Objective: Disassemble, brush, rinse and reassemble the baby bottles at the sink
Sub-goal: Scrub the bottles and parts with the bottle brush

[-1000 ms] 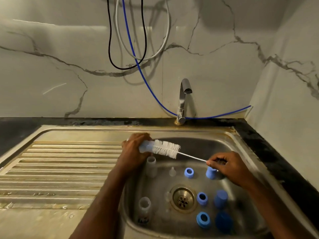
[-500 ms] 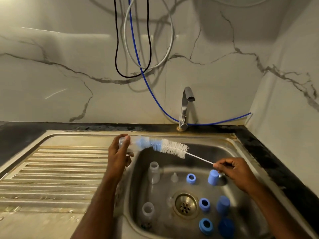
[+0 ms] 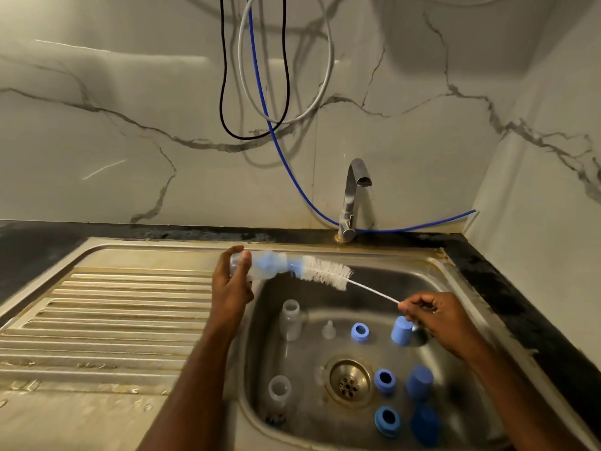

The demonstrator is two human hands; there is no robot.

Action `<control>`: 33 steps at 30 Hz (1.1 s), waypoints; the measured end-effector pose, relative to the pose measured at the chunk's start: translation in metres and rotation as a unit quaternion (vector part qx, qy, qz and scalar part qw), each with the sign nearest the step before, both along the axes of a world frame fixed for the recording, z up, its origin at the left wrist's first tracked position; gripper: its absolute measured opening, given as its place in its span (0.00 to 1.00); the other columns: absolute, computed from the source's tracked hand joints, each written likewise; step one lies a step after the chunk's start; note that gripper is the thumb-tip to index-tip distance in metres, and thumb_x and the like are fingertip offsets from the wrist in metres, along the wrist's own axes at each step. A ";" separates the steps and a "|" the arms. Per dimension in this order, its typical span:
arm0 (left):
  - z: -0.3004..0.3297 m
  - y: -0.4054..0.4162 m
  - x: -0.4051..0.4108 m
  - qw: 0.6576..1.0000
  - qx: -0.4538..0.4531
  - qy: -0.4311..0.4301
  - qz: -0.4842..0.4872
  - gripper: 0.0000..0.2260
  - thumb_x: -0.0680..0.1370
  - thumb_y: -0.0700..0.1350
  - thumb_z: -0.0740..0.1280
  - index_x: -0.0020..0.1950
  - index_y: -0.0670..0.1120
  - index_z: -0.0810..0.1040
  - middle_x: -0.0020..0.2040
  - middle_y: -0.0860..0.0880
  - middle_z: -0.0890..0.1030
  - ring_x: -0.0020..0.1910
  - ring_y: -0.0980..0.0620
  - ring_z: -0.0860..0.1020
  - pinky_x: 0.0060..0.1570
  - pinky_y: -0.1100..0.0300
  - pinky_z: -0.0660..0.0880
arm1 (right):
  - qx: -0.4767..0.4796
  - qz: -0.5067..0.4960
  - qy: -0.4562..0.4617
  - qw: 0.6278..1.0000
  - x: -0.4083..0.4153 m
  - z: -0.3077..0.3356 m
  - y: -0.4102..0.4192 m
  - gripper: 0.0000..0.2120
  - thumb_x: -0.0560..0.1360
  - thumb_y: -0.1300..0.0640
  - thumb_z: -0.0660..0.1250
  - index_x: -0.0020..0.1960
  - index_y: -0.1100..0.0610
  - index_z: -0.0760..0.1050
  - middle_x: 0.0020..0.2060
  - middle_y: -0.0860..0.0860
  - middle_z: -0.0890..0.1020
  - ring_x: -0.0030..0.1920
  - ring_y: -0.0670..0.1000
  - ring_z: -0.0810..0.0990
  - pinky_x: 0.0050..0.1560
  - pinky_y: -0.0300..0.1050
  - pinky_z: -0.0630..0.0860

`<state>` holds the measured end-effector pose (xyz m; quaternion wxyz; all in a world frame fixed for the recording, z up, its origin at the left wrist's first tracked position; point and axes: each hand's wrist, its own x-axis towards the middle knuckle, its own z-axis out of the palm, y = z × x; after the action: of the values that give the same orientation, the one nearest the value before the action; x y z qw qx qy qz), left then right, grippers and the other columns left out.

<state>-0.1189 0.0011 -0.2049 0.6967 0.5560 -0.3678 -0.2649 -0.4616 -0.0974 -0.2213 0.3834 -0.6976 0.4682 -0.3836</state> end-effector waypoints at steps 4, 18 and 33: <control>-0.003 -0.003 -0.003 1.000 0.000 -0.015 -0.012 0.14 0.81 0.55 0.63 0.66 0.53 0.72 0.61 0.47 0.78 0.57 0.46 0.81 0.37 0.64 0.79 | 0.023 0.031 0.043 0.998 0.011 -0.004 0.006 0.06 0.76 0.62 0.72 0.40 0.57 0.82 0.31 0.52 0.83 0.33 0.50 0.79 0.33 0.36 0.75; -0.009 -0.004 0.009 0.994 -0.001 -0.039 -0.098 0.18 0.82 0.46 0.63 0.73 0.56 0.70 0.66 0.54 0.76 0.55 0.50 0.80 0.39 0.63 0.79 | 0.067 0.043 0.043 0.996 0.003 -0.004 0.004 0.08 0.78 0.62 0.70 0.41 0.63 0.80 0.28 0.51 0.79 0.24 0.41 0.73 0.27 0.35 0.70; -0.012 -0.005 0.021 0.979 0.157 -0.124 -0.021 0.28 0.81 0.65 0.56 0.43 0.42 0.82 0.35 0.48 0.82 0.33 0.53 0.81 0.36 0.61 0.74 | -0.056 0.050 0.030 0.997 0.000 0.005 0.005 0.06 0.72 0.66 0.75 0.42 0.56 0.84 0.38 0.50 0.86 0.40 0.49 0.84 0.48 0.48 0.81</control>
<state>-0.0976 -0.0043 -0.2165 0.5437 0.6796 -0.4166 -0.2626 -0.4613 -0.0926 -0.2165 0.3485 -0.7519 0.4214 -0.3683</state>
